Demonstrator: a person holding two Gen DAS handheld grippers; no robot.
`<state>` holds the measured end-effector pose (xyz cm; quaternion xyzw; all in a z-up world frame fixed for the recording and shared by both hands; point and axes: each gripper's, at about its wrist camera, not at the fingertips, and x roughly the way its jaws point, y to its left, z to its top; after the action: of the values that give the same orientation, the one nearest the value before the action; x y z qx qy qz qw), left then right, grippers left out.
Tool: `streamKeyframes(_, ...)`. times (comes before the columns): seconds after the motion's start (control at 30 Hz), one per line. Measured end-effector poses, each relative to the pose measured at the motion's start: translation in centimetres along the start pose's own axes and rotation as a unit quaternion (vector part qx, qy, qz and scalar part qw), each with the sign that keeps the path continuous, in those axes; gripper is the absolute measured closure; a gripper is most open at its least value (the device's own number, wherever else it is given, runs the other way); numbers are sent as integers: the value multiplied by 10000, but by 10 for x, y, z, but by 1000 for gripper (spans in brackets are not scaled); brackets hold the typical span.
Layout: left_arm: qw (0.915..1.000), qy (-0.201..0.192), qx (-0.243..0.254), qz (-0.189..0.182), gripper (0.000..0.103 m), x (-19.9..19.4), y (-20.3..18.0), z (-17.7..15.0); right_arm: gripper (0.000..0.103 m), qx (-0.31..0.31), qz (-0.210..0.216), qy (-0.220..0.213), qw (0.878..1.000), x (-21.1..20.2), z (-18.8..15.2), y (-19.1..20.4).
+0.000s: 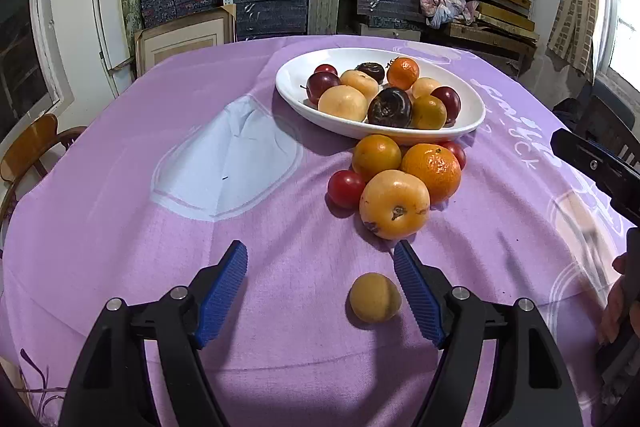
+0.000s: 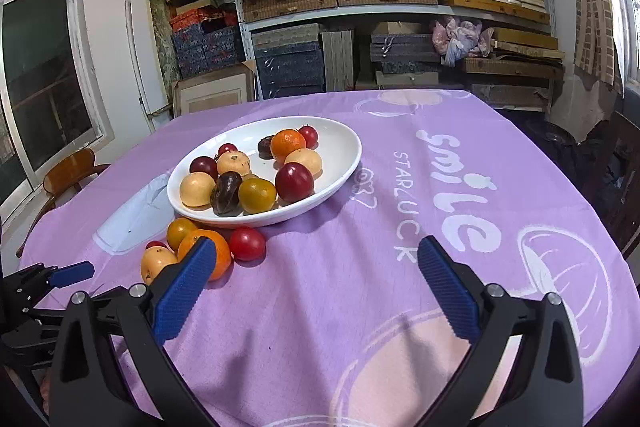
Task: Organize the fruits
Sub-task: 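Move the left tool to the small brown round fruit and close on it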
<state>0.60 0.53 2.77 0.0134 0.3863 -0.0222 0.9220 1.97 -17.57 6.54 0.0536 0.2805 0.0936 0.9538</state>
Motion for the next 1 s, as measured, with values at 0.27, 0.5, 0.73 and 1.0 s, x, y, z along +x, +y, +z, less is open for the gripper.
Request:
streamKeyframes(0.27,9999,106,-32,-66,27,6,1,-3,4,75,2,50,10000,2,-2,-2)
streamKeyframes(0.5,9996,-17,112,-247,35,3,-2,-5,4,98,-5,100,9999,4,-3,-4)
streamKeyframes(0.73,9976,36,372,-576,47,0,-14,-9,4,164,18,140,9998,5,-2,-7)
streamKeyframes(1.0,9950,194,469,-854,66,5,-18,-13,4,243,37,213,9995,8,-2,-10)
